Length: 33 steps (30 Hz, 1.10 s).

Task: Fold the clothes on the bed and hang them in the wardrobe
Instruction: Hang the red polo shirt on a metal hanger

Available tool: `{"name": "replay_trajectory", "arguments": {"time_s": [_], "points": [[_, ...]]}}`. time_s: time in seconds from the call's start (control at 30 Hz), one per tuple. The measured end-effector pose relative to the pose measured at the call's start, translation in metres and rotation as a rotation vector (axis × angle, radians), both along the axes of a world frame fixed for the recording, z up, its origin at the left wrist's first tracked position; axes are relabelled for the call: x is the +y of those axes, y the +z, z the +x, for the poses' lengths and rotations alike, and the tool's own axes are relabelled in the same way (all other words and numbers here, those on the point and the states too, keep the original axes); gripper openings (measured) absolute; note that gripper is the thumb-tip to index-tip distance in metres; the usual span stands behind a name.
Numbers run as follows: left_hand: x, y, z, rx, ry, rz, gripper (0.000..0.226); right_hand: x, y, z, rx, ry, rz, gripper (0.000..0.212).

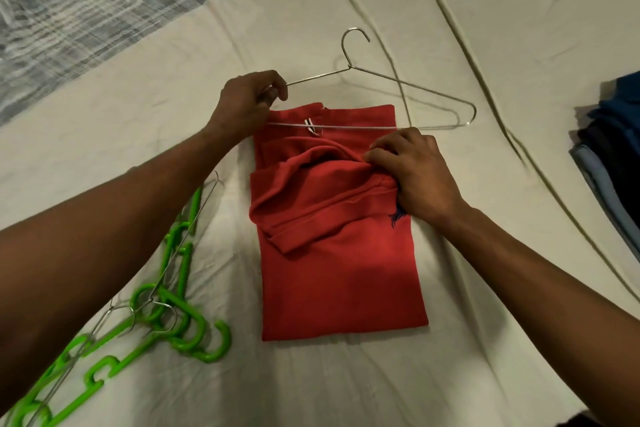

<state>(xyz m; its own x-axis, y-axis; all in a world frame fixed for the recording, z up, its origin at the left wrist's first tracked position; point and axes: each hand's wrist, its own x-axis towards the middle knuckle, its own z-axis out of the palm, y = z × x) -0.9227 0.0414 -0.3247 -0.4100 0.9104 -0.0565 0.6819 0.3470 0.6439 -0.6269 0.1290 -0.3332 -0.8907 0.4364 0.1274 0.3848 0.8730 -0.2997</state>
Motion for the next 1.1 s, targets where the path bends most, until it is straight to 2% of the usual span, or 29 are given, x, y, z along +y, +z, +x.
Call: {"name": "replay_trajectory", "arguments": {"time_s": [0.13,0.27,0.37,0.47,0.57,0.67,0.77,0.8,0.9,0.97,1.03,1.1], "points": [[-0.009,0.001,0.003,-0.11,-0.101,-0.168,0.029,0.0,0.001,-0.001,-0.018,-0.049,-0.044,0.041],[-0.022,0.007,0.004,-0.228,-0.166,-0.23,0.039,-0.002,0.007,-0.005,0.006,-0.144,-0.141,0.035],[-0.026,0.016,0.003,-0.266,-0.209,-0.256,0.028,-0.003,0.01,-0.012,0.034,-0.271,-0.259,0.036],[-0.033,0.023,0.005,-0.355,-0.205,-0.268,0.028,0.0,0.016,-0.026,0.058,-0.418,-0.387,0.046],[-0.041,0.025,0.007,-0.497,-0.196,-0.248,0.021,0.005,0.023,-0.046,-0.062,-0.588,-0.465,0.037],[-0.051,0.025,0.012,-0.544,-0.148,-0.222,0.023,0.002,0.021,-0.064,-0.166,-0.705,-0.447,0.033],[-0.052,0.03,0.018,-0.369,-0.139,-0.176,0.034,-0.002,0.014,-0.074,-0.2,-0.824,-0.423,0.049],[-0.051,0.033,0.022,-0.277,-0.16,-0.183,0.047,-0.004,0.012,-0.076,-0.207,-0.862,-0.419,0.052],[-0.046,0.038,0.043,0.04,-0.269,-0.293,0.106,-0.007,0.011,-0.083,-0.213,-0.949,-0.363,0.054],[-0.05,0.037,0.061,0.23,-0.271,-0.362,0.128,-0.011,0.011,-0.086,-0.221,-0.96,-0.315,0.055],[-0.057,0.031,0.078,0.321,-0.22,-0.357,0.13,-0.012,0.008,-0.088,-0.215,-0.954,-0.291,0.053],[-0.06,0.027,0.091,0.337,-0.12,-0.292,0.11,-0.014,0.006,-0.089,-0.192,-0.96,-0.261,0.053]]}}
